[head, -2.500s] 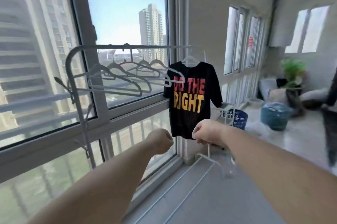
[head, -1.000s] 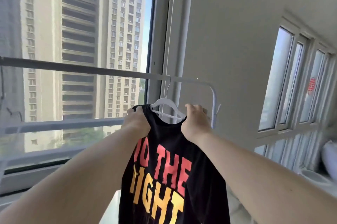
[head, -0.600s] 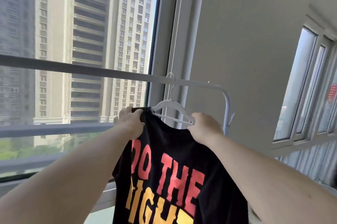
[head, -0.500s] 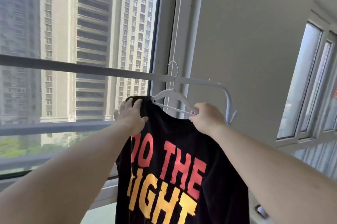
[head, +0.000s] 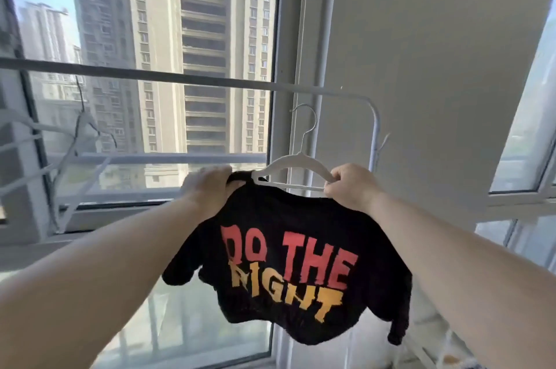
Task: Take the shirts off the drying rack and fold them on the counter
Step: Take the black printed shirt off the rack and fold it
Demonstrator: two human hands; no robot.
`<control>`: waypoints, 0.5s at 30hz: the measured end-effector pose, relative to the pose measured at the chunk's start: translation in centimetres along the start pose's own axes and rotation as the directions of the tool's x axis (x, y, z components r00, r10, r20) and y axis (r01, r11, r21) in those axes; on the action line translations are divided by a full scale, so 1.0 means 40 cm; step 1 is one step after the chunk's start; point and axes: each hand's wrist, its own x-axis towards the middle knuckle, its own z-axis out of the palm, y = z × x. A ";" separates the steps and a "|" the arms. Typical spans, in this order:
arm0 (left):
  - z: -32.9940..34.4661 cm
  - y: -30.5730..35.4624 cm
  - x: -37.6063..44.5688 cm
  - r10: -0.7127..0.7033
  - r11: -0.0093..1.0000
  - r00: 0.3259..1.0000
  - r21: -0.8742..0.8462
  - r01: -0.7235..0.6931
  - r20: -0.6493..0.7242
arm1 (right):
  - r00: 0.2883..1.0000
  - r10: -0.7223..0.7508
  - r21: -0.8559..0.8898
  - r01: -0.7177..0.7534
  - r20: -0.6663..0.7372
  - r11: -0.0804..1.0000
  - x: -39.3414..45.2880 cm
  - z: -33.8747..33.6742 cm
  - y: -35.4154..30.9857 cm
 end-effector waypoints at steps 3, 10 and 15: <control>0.022 0.016 -0.133 -0.078 0.997 0.991 -0.009 0.080 0.110 | 0.983 -0.079 0.183 0.048 0.168 0.982 -0.086 0.048 -0.024; 0.011 -0.028 -0.322 -0.239 0.962 0.916 -0.047 0.268 0.321 | 0.948 -0.037 0.287 -0.059 0.316 0.956 -0.202 0.170 -0.120; -0.038 -0.101 -0.396 -0.344 0.935 0.835 0.080 0.345 0.429 | 0.948 -0.006 0.305 -0.097 0.319 0.947 -0.264 0.267 -0.197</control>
